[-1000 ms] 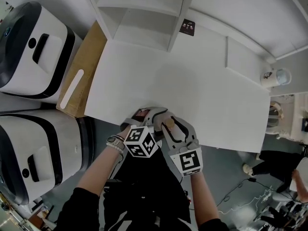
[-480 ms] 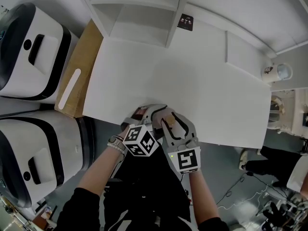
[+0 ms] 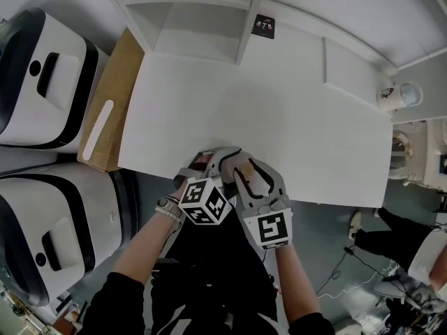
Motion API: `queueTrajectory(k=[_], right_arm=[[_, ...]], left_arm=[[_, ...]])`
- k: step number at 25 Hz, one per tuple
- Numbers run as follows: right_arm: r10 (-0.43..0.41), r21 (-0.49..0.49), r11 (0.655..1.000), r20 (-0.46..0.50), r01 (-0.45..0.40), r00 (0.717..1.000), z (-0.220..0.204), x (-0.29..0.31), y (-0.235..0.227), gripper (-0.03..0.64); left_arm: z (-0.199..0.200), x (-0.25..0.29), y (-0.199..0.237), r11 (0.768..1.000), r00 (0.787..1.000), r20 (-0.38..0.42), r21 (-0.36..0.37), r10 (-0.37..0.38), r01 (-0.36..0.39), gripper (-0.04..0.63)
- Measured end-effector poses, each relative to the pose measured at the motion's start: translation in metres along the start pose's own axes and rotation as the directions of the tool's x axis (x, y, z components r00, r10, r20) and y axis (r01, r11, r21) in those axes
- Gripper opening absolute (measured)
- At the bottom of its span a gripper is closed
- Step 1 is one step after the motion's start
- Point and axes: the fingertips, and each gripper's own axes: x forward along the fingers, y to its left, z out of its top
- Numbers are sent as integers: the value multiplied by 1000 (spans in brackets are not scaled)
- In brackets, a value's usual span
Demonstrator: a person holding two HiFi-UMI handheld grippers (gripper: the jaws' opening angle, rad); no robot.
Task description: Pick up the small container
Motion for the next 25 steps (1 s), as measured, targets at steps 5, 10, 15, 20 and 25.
queueTrajectory(k=[5, 10, 15, 20, 25], right_arm=[[-9, 20, 1000, 19, 9, 1000, 6, -8, 0, 146], [1, 21, 1000, 46, -2, 999, 22, -15, -1, 146], [9, 1, 1000, 69, -9, 998, 40, -24, 5, 146], [22, -13, 1000, 89, -21, 996, 58, -34, 12, 146], [42, -18, 999, 111, -41, 993, 74, -44, 17, 146]], left_arm=[[7, -5, -4, 1000, 1000, -4, 17, -19, 19, 374], [20, -17, 1, 999, 1000, 2, 33, 3, -3, 374], [32, -33, 2, 999, 1000, 5, 35, 15, -15, 374], [43, -51, 3, 998, 1000, 6, 47, 30, -30, 374], [54, -66, 2, 998, 999, -2, 35, 54, -53, 374]])
